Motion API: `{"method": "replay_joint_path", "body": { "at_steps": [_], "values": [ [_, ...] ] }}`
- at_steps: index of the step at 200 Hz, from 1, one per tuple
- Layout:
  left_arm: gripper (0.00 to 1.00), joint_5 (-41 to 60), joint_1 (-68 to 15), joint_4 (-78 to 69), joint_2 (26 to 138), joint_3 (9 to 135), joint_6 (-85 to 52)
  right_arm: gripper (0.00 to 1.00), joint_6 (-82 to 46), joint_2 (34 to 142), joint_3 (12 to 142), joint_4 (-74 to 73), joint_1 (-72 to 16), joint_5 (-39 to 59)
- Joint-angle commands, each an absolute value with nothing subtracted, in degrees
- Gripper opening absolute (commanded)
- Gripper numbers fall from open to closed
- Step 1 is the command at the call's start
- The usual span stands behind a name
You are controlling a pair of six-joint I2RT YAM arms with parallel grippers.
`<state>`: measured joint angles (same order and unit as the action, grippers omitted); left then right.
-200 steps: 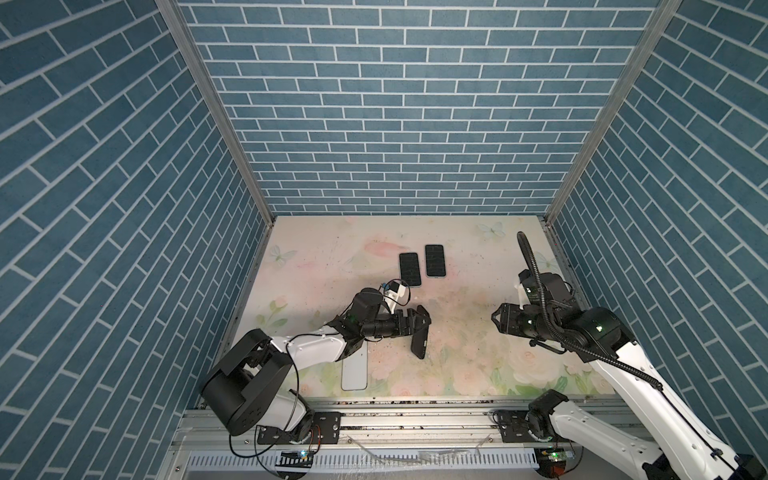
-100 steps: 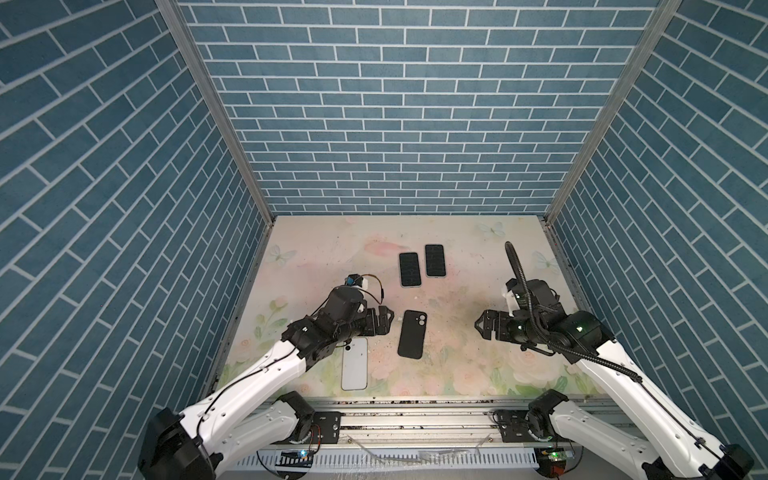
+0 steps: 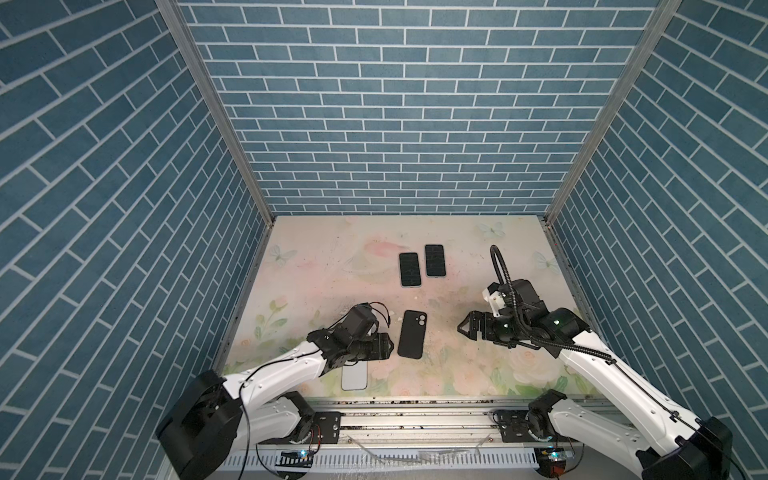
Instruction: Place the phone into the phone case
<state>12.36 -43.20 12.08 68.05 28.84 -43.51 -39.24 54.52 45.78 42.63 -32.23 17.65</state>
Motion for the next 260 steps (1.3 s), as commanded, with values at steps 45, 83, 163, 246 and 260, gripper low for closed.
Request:
{"method": "replay_joint_path", "body": {
  "at_steps": [45, 83, 163, 246, 260],
  "values": [
    [0.80, 14.8, -47.5, 1.9, 81.5, 33.9, -44.9, 0.98, -41.9, 50.7, 43.5, 42.9, -32.1, 18.1],
    [0.80, 14.9, -51.7, -0.7, 87.8, 38.1, -46.3, 0.98, -41.6, 51.5, 44.5, 43.3, -32.1, 18.0],
    [0.80, 14.5, -53.1, -2.4, 85.8, 39.0, -46.5, 0.98, -41.8, 52.3, 44.8, 43.7, -32.1, 18.5],
    [1.00, -9.6, -46.5, 32.5, 61.6, 37.4, -44.0, 0.93, -45.0, 55.1, 41.5, 37.1, -32.5, 21.4],
    [1.00, -13.3, -46.5, 37.7, 60.2, 36.4, -47.1, 0.95, -44.8, 56.0, 42.0, 36.9, -32.6, 21.3]
  ]
}}
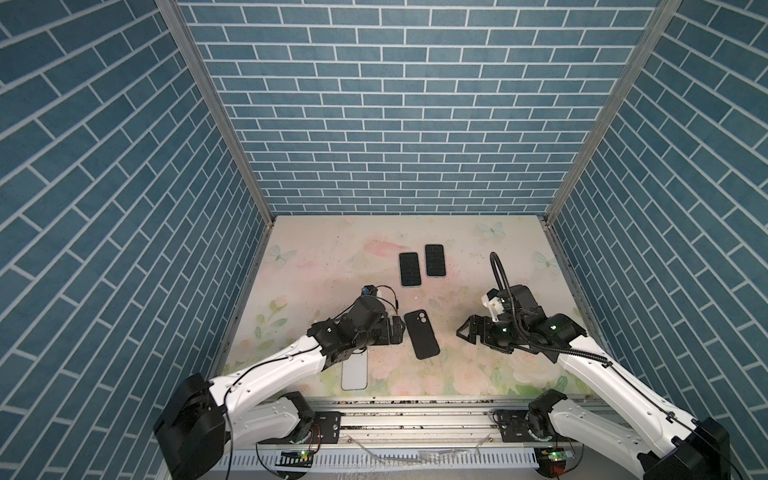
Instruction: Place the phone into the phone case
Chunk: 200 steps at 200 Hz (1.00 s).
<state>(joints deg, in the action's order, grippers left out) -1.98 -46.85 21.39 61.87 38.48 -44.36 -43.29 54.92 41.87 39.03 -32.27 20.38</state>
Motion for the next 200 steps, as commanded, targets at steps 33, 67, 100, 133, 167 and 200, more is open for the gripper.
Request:
{"method": "replay_joint_path", "body": {
  "at_steps": [33, 67, 100, 133, 167, 200],
  "values": [
    [1.00, -19.5, -46.5, 47.8, 62.9, 35.1, -55.9, 0.96, -44.8, 57.3, 42.5, 36.2, -32.6, 21.6],
    [1.00, -16.5, -46.7, 44.3, 64.2, 31.5, -58.3, 0.96, -44.8, 57.2, 42.1, 36.1, -32.6, 21.6],
    [1.00, -10.8, -47.5, 36.0, 65.2, 28.7, -59.8, 0.96, -44.8, 56.9, 41.4, 36.2, -32.7, 21.2],
    [1.00, -5.6, -50.8, 25.6, 68.8, 28.1, -62.7, 0.96, -45.1, 57.3, 41.2, 35.5, -32.6, 21.3],
    [1.00, -2.6, -54.7, 15.2, 74.0, 29.9, -67.8, 0.96, -45.2, 57.2, 41.2, 35.7, -32.7, 21.1],
    [1.00, 0.8, -56.2, 8.4, 77.7, 32.8, -70.4, 0.97, -45.2, 57.0, 40.7, 36.5, -32.8, 20.6]
  ]
}}
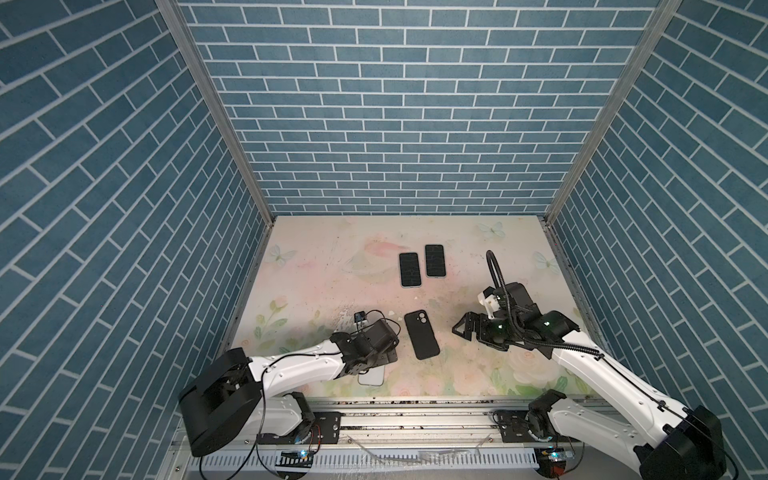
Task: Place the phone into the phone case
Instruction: 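Lower the left gripper and grasp the white phone's lens end, then tilt the white phone onto the black case with left gripper while right holds case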
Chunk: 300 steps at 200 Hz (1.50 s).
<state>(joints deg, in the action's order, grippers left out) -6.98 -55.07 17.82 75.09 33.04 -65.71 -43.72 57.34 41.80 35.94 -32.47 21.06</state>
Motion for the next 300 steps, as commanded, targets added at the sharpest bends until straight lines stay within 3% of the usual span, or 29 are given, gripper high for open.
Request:
{"method": "replay_joint_path", "body": {
  "at_steps": [1, 47, 88, 143, 196, 222, 257, 300],
  "values": [
    [1.00, 0.8, -56.2, 8.3, 77.6, 32.8, -70.6, 0.97, -45.2, 57.0, 40.6, 36.5, -32.8, 20.6],
    [1.00, -8.3, -55.7, 16.5, 65.6, 29.8, -69.9, 0.97, -46.1, 59.3, 40.9, 36.3, -38.2, 17.9],
    [1.00, -7.4, -55.6, 24.9, 59.8, 28.5, -68.4, 0.97, -45.9, 65.2, 43.9, 33.7, -41.9, 17.5],
    [0.99, -7.1, -63.5, 18.0, 66.7, 27.4, -74.1, 0.97, -44.7, 67.9, 47.5, 33.6, -42.0, 17.4],
    [0.99, 0.4, -65.8, 11.4, 84.8, 43.7, -68.0, 0.97, -44.6, 64.4, 45.1, 35.7, -42.0, 16.0],
    [0.99, 3.3, -65.7, 7.3, 87.7, 46.8, -67.5, 0.97, -44.4, 62.8, 44.8, 37.6, -41.9, 14.4],
    [0.99, 0.4, -61.9, 10.7, 78.1, 41.9, -65.4, 0.97, -44.0, 62.6, 43.5, 38.2, -42.0, 13.2],
    [0.99, -5.3, -50.1, 26.8, 49.6, 34.1, -60.1, 0.91, -40.3, 69.1, 44.7, 34.0, -44.9, 16.9]
  ]
}}
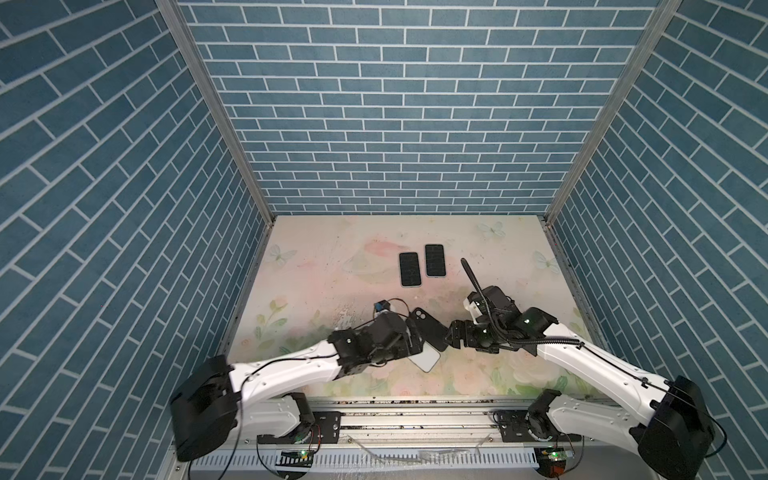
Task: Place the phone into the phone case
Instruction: 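Tilt the white phone onto the black case with left gripper while right holds case, then grasp the white phone with the right gripper while the left gripper releases and withdraws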
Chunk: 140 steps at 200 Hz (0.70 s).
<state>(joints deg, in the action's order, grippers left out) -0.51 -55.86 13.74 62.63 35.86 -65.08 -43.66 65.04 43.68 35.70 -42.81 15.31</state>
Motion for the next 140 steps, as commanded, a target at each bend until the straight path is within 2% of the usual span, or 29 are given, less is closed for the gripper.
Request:
{"method": "replay_joint_path", "body": {
  "at_steps": [1, 21, 35, 53, 73, 98, 140],
  "values": [
    [0.99, -5.4, -49.7, 27.5, 49.2, 34.2, -60.0, 0.91, -40.3, 69.3, 44.7, 33.9, -45.0, 17.0],
    [1.00, -8.9, -42.9, 40.4, 34.5, 38.3, -54.1, 0.87, -38.8, 75.1, 46.6, 32.2, -47.0, 20.4],
    [1.00, -16.9, -41.1, 49.2, 27.2, 44.1, -49.0, 0.87, -38.3, 78.5, 47.8, 30.4, -49.0, 22.0],
    [1.00, -26.7, -41.1, 56.5, 21.5, 50.5, -43.1, 0.92, -37.4, 81.5, 49.5, 28.7, -51.4, 22.3],
    [1.00, -31.5, -41.1, 61.2, 18.5, 54.3, -35.4, 0.93, -35.4, 84.8, 52.4, 29.5, -52.8, 20.4],
    [0.99, -32.8, -41.1, 64.5, 17.6, 52.8, -33.2, 0.93, -32.7, 90.1, 56.4, 31.9, -53.6, 18.6],
    [1.00, -26.1, -40.9, 60.8, 18.6, 49.1, -30.6, 0.92, -31.3, 97.0, 61.8, 33.5, -54.3, 18.4]
  ]
}}
